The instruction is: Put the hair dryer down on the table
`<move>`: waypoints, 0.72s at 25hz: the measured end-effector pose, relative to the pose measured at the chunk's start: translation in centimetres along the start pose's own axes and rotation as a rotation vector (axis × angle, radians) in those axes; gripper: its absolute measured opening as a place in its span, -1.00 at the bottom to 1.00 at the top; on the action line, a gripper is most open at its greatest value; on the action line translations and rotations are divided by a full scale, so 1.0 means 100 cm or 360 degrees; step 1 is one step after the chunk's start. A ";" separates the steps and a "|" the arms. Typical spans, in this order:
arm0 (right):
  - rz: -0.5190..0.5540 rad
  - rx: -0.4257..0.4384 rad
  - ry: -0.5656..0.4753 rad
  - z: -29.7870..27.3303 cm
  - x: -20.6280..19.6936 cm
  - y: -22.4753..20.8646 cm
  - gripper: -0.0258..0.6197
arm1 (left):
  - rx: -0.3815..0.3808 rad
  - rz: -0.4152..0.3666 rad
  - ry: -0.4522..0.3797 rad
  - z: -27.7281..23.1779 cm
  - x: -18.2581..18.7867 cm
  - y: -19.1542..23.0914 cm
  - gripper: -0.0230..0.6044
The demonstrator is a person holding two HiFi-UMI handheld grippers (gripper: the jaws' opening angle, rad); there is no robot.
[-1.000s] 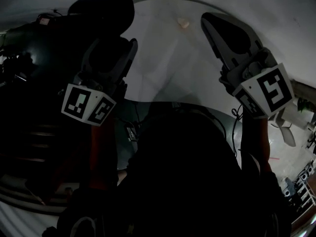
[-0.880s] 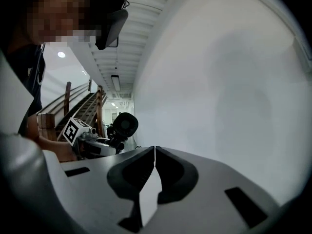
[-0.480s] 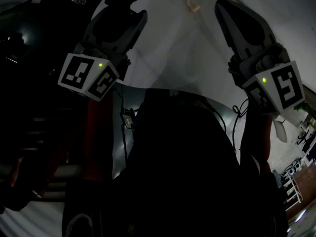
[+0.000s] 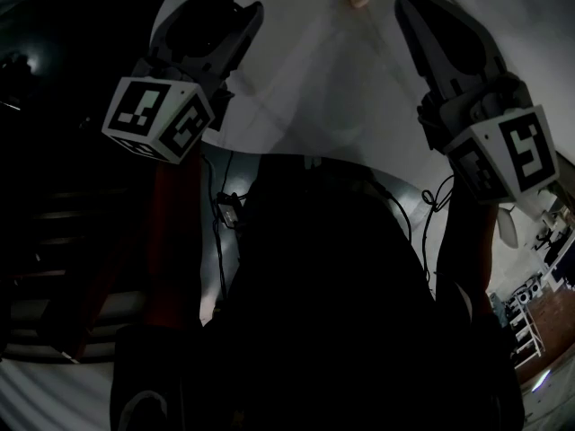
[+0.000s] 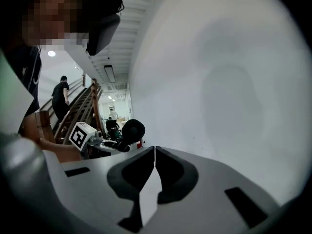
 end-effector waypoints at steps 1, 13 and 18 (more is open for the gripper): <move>-0.0004 -0.0003 0.0005 0.000 0.000 0.000 -0.89 | 0.0002 0.0000 0.0008 0.000 -0.001 0.000 -0.17; -0.0015 -0.0036 0.0052 0.000 -0.002 -0.002 -0.89 | 0.0015 0.0002 0.0119 -0.006 -0.017 0.005 -0.17; -0.0028 -0.0044 0.0079 0.001 -0.005 -0.003 -0.89 | 0.0020 0.0009 0.0174 -0.010 -0.025 0.005 -0.17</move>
Point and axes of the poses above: the fingertips, and each gripper's own axes: z backward along the fingers, y to its left, x out of its top, the point moved 1 cm from there along z, backward along the fingers, and after that the axes turned 9 degrees about -z, right-handed, at the moved point
